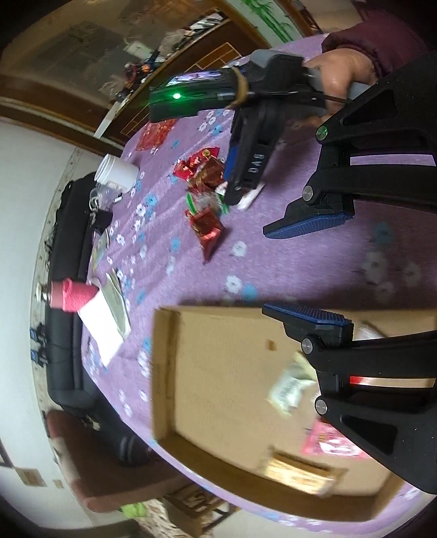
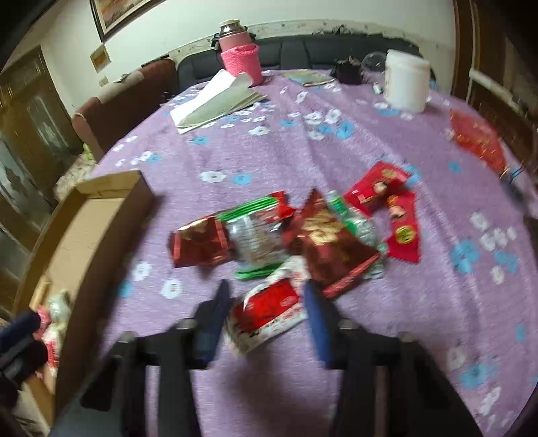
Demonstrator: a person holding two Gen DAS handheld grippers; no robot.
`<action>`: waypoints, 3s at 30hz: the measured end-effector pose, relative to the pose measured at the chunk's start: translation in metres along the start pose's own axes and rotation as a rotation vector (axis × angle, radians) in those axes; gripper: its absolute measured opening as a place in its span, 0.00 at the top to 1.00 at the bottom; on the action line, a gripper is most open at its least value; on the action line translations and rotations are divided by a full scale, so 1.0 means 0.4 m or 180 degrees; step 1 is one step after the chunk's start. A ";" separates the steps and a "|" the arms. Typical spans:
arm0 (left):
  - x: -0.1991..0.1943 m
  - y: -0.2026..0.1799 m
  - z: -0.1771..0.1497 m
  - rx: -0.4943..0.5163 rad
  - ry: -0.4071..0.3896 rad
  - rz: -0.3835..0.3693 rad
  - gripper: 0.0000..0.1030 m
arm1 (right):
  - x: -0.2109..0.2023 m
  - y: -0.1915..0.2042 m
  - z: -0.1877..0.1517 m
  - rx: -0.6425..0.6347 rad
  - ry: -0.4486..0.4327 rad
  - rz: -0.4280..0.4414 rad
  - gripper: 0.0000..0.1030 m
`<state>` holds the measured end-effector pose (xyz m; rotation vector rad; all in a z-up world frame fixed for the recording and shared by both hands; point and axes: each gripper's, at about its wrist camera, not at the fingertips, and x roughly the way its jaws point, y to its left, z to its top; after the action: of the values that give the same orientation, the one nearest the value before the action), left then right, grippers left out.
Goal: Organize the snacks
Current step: 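Grasp the red-gold candy with left tool while right grasps white red-print packet, then carry both snacks over the cardboard box and release them inside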
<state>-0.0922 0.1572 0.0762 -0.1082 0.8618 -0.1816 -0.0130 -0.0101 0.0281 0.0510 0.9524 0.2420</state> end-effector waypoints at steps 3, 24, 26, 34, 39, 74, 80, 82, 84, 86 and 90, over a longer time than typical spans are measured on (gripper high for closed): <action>0.034 -0.033 0.037 0.0228 0.0006 -0.0024 0.62 | -0.006 -0.025 -0.001 -0.0038 0.0064 0.0056 0.73; 0.397 -0.163 0.171 0.1362 0.0666 0.0127 0.48 | -0.052 -0.168 -0.054 0.0072 0.0017 0.0825 0.67; 0.401 -0.157 0.176 0.1258 0.0702 0.0061 0.51 | -0.052 -0.171 -0.054 0.0106 0.0015 0.0849 0.66; 0.364 -0.176 0.148 0.1059 0.0659 -0.0057 0.69 | -0.054 -0.130 -0.058 -0.0081 -0.0077 0.0787 0.44; 0.306 -0.174 0.128 0.0920 0.0559 -0.0166 0.69 | -0.054 -0.076 -0.075 -0.0468 -0.0131 0.0303 0.66; 0.007 0.303 0.043 -0.0429 -0.0128 0.0211 0.68 | -0.096 0.333 0.004 -0.0935 -0.0071 0.1016 0.70; 0.028 0.358 0.044 -0.0607 -0.0083 0.0245 0.68 | -0.026 0.405 0.019 -0.1051 0.0063 0.1012 0.68; 0.033 0.373 0.042 -0.0717 -0.0042 0.0191 0.68 | -0.009 0.419 0.019 -0.1082 0.0070 0.1050 0.67; 0.033 0.385 0.040 -0.0789 -0.0024 0.0149 0.68 | 0.006 0.424 0.020 -0.1077 0.0091 0.1071 0.59; 0.028 0.384 0.040 -0.0785 -0.0027 0.0138 0.68 | 0.012 0.418 0.021 -0.1026 0.0097 0.1070 0.50; 0.014 0.368 0.038 -0.0766 -0.0022 0.0156 0.68 | 0.000 0.388 0.024 -0.0920 0.0062 0.1061 0.49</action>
<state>-0.0602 0.3007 0.0573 -0.3121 0.8763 -0.0308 -0.0336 0.1414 0.0571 -0.0591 0.9175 0.6868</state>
